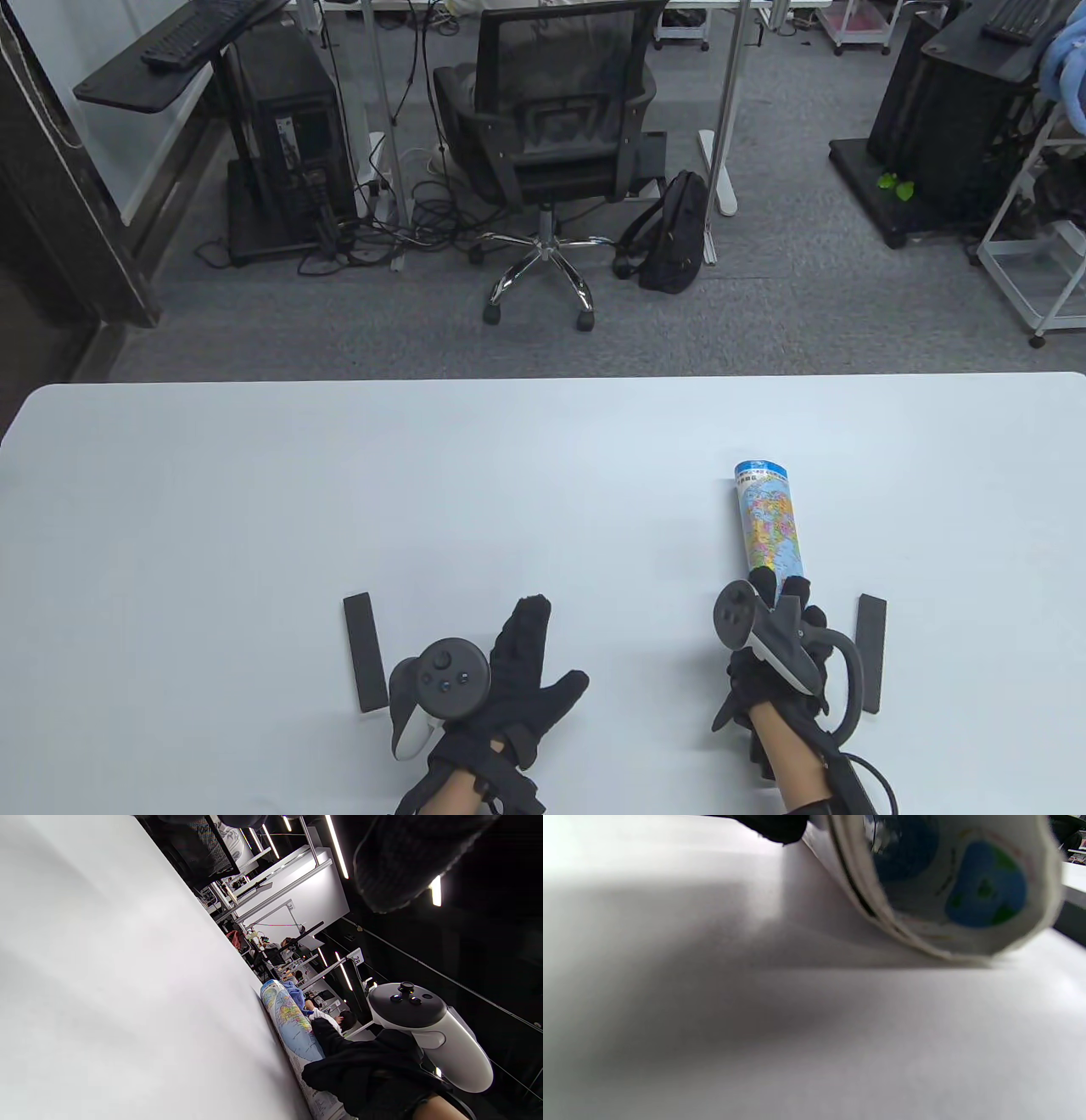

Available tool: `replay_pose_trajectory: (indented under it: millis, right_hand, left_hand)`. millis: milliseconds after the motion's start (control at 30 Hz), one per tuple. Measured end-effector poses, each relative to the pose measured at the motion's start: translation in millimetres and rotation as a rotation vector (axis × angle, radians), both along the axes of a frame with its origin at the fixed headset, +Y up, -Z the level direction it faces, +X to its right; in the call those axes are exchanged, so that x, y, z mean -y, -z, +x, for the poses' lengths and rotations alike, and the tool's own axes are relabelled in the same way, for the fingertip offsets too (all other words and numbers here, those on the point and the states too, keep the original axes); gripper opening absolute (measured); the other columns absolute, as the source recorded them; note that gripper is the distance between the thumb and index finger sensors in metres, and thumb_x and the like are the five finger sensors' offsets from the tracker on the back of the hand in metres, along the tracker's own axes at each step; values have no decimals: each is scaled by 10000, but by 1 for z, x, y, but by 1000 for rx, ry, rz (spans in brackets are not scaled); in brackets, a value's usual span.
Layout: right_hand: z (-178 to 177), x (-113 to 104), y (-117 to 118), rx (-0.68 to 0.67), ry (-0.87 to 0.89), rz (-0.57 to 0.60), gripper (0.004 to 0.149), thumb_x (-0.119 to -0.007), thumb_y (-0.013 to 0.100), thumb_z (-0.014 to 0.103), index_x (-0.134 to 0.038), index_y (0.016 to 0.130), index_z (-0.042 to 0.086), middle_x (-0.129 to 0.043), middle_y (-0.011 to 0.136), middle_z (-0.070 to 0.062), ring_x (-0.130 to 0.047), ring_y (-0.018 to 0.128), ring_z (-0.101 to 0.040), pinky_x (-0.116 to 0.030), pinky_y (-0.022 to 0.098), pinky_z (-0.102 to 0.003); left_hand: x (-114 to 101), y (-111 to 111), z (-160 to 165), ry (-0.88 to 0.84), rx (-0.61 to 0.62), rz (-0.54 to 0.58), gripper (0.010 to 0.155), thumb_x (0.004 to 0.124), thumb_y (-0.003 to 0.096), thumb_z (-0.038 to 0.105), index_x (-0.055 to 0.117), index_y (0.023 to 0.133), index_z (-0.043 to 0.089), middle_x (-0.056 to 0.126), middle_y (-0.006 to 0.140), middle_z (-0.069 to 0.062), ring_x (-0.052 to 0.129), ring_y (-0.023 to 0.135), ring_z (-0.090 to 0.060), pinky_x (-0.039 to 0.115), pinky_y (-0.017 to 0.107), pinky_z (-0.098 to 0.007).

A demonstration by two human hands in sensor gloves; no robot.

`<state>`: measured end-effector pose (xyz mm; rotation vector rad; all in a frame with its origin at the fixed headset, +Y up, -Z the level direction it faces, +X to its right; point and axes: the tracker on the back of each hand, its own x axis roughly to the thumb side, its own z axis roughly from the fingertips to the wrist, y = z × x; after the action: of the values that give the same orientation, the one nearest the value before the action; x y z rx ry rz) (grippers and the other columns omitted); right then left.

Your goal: Unroll map and secure with paperweights

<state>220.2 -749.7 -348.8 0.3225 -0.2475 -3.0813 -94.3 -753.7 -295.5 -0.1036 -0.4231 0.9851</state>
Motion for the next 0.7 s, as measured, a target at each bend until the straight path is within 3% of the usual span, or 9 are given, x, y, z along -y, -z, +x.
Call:
replay_pose_trajectory:
  millis: [300, 433, 600, 700]
  right_hand:
    - [2, -13, -11, -20, 57, 172, 678, -687, 511, 94, -255, 1033, 88, -362, 1032, -393, -688, 798, -602, -724, 513, -631]
    - [-3, -33, -24, -83, 133, 295, 672, -690, 505, 92, -276, 1034, 83, -384, 1026, -393, -717, 782, -594, -751, 495, -615]
    - [-14, -59, -45, -208, 349, 435, 669, -694, 501, 90, -290, 1034, 70, -395, 1016, -404, -734, 764, -597, -767, 477, -610]
    - [-20, -67, -55, -277, 524, 461, 667, -697, 499, 91, -299, 1034, 62, -402, 1012, -408, -745, 753, -597, -777, 466, -606]
  left_hand:
    - [-1, 0, -1, -15, -6, 7, 864, 720, 535, 535, 161, 1087, 177, 218, 1136, -203, 322, 1011, -501, 412, 688, -640]
    - [-2, -1, -2, -27, -11, 14, 864, 720, 536, 534, 160, 1087, 175, 217, 1136, -204, 321, 1010, -500, 409, 688, -638]
    - [-5, -3, -1, -51, -11, 27, 862, 716, 537, 536, 158, 1087, 178, 215, 1136, -202, 319, 1014, -495, 408, 692, -633]
    - [-5, -3, -1, -70, -11, 23, 860, 713, 538, 537, 157, 1087, 178, 218, 1136, -203, 325, 1014, -493, 408, 694, -628]
